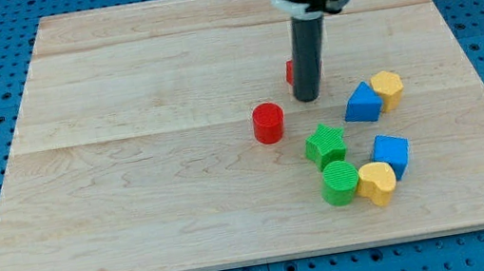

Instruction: Slide the red circle to the blue triangle

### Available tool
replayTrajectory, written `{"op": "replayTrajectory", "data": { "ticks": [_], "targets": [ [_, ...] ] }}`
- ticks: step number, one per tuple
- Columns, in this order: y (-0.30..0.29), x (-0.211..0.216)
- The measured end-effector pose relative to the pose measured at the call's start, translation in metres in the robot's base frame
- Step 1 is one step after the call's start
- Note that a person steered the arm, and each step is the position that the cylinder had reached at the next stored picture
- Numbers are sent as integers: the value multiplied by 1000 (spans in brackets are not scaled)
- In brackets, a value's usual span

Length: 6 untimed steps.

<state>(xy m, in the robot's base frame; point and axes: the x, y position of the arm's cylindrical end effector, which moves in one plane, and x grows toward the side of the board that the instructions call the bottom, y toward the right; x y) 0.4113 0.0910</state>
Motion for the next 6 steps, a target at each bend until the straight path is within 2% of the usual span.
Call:
{"op": "replayTrajectory", "data": {
  "ticks": [1, 3, 4, 5, 6],
  "targets": [
    [0, -23],
    [-148, 19],
    [-91, 63],
    [-55, 64],
    [-1, 36]
  ]
}}
